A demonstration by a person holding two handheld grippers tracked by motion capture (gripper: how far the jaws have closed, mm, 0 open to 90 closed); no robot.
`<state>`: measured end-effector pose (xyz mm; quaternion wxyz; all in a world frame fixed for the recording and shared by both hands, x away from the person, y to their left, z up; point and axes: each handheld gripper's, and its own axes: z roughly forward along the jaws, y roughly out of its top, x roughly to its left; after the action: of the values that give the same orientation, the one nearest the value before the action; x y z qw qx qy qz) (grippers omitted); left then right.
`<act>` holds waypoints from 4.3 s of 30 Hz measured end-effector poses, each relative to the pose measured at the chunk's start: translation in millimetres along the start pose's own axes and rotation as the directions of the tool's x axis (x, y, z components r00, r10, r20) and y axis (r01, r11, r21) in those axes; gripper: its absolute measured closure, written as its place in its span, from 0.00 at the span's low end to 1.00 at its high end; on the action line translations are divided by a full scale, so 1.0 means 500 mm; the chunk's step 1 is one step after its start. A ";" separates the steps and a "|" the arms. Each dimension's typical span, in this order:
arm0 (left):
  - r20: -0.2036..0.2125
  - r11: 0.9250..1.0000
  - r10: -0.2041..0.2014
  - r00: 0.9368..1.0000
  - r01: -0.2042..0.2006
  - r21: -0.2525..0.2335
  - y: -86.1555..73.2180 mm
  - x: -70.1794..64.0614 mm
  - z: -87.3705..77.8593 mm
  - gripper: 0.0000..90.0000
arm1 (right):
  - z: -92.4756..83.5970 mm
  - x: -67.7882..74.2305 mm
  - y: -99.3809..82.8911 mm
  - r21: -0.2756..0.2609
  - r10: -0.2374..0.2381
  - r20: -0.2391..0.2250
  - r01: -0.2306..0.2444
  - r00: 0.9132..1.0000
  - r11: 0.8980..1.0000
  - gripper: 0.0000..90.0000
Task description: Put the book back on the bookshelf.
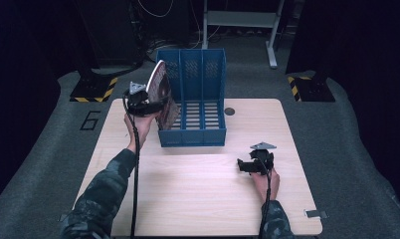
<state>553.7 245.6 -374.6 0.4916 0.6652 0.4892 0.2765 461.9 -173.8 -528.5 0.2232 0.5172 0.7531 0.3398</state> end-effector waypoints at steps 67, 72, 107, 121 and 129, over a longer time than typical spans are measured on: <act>-0.197 0.986 -0.093 0.976 0.063 -0.157 0.001 -0.033 0.071 0.93 | 0.000 -0.001 0.001 0.001 0.000 0.001 0.000 1.000 1.000 0.12; -0.218 0.982 -0.107 0.970 0.068 -0.178 -0.008 -0.034 0.086 0.93 | -0.001 -0.001 0.001 -0.002 0.002 -0.004 -0.002 1.000 1.000 0.12; -0.140 0.992 -0.125 0.982 0.123 -0.024 -0.039 -0.007 0.080 0.49 | -0.002 -0.001 0.000 0.001 -0.004 -0.011 0.004 1.000 1.000 0.13; -0.153 0.985 -0.137 0.979 0.151 0.085 -0.063 -0.018 0.094 0.89 | -0.002 -0.001 0.000 0.000 -0.006 -0.013 0.006 1.000 1.000 0.13; -0.143 0.966 -0.237 0.961 0.249 0.066 -0.061 -0.025 0.098 0.92 | -0.002 -0.001 0.000 0.000 -0.005 -0.013 0.005 1.000 1.000 0.14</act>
<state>579.1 216.5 -419.1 0.4598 0.5998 0.6102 0.2375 461.3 -174.5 -527.8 0.2192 0.5130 0.7560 0.3424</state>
